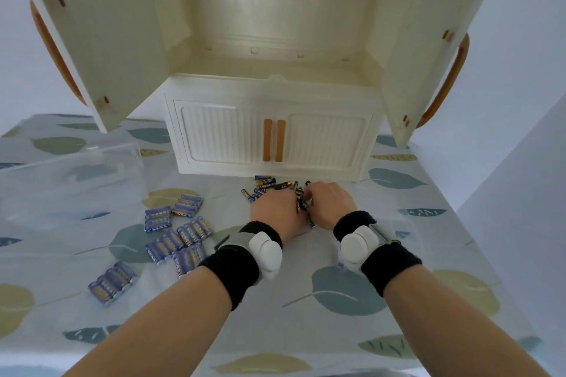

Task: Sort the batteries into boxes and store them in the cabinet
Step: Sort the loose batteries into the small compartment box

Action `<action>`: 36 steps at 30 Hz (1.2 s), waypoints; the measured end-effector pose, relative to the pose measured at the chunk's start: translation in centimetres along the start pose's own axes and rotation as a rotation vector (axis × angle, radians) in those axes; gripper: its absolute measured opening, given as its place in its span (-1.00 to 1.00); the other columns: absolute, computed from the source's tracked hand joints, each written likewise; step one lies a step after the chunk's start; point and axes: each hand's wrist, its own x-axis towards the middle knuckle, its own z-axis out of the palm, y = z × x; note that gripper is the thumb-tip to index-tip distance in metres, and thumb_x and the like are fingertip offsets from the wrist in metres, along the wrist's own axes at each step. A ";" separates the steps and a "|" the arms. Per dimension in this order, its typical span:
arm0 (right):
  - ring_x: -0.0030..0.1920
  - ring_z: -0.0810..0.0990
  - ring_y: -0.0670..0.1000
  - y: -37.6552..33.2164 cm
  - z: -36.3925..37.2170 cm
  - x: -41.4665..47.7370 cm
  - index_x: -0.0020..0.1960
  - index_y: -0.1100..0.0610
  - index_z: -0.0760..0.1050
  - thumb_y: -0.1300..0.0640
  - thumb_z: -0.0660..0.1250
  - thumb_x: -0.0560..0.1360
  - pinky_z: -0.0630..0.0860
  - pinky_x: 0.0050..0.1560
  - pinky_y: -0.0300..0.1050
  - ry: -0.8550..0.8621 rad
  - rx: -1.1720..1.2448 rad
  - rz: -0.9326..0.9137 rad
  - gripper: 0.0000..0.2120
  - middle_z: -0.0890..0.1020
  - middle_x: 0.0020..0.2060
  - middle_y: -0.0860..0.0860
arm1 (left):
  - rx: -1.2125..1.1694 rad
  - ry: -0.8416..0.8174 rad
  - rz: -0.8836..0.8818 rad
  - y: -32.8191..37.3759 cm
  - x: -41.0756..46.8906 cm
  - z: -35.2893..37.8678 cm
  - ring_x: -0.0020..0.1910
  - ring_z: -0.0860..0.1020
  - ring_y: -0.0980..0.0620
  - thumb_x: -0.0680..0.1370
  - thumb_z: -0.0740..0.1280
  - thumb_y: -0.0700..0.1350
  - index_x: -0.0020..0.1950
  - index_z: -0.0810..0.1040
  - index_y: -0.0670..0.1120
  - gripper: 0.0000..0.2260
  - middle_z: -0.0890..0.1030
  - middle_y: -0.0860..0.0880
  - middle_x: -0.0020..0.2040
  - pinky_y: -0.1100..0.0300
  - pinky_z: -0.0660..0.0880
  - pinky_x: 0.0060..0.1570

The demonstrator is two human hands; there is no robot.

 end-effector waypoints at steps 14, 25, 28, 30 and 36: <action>-0.04 0.60 0.08 2.1 -0.6 2.0 0.01 0.14 0.61 0.08 0.38 0.40 0.55 -0.06 -0.05 0.025 0.231 0.082 -0.78 0.65 -0.06 0.04 | 0.108 -0.111 0.035 -0.3 1.3 -0.7 -0.22 0.59 -0.05 0.42 0.28 0.02 -0.22 0.47 -0.04 -0.86 0.59 -0.02 -0.22 0.06 0.61 -0.17; 0.11 0.56 0.14 1.5 0.2 3.8 0.12 0.18 0.53 0.23 0.25 0.52 0.51 0.11 -0.01 0.056 0.115 0.085 -0.80 0.61 0.08 0.13 | 0.216 -0.015 0.212 -0.4 1.4 -0.2 0.14 0.48 -0.12 0.50 0.30 -0.10 0.12 0.52 -0.11 -0.79 0.51 -0.10 0.11 0.03 0.48 -0.07; 0.06 0.58 0.15 1.5 0.6 3.6 0.12 0.13 0.48 0.18 0.28 0.52 0.52 0.09 0.02 0.034 0.058 0.059 -0.81 0.62 0.04 0.11 | 0.212 0.011 0.256 -0.6 1.6 -0.1 0.08 0.53 -0.12 0.51 0.27 -0.18 0.10 0.51 -0.10 -0.82 0.55 -0.08 0.09 0.02 0.50 -0.10; 0.06 0.57 0.17 1.4 0.7 3.6 0.14 0.11 0.46 0.18 0.29 0.51 0.51 0.10 0.04 0.036 0.024 0.041 -0.80 0.62 0.04 0.11 | 0.206 0.022 0.267 -0.7 1.8 -0.1 0.05 0.56 -0.12 0.52 0.27 -0.20 0.13 0.49 -0.10 -0.81 0.56 -0.07 0.08 0.02 0.51 -0.11; -0.01 0.57 0.14 1.5 0.4 3.3 -0.01 0.09 0.49 0.21 0.27 0.45 0.50 -0.02 -0.01 0.045 0.135 0.047 -0.87 0.62 -0.06 0.08 | 0.213 -0.018 0.311 -1.1 2.4 0.0 0.06 0.54 -0.15 0.57 0.30 -0.09 0.20 0.49 -0.15 -0.76 0.50 -0.13 0.11 0.00 0.52 0.00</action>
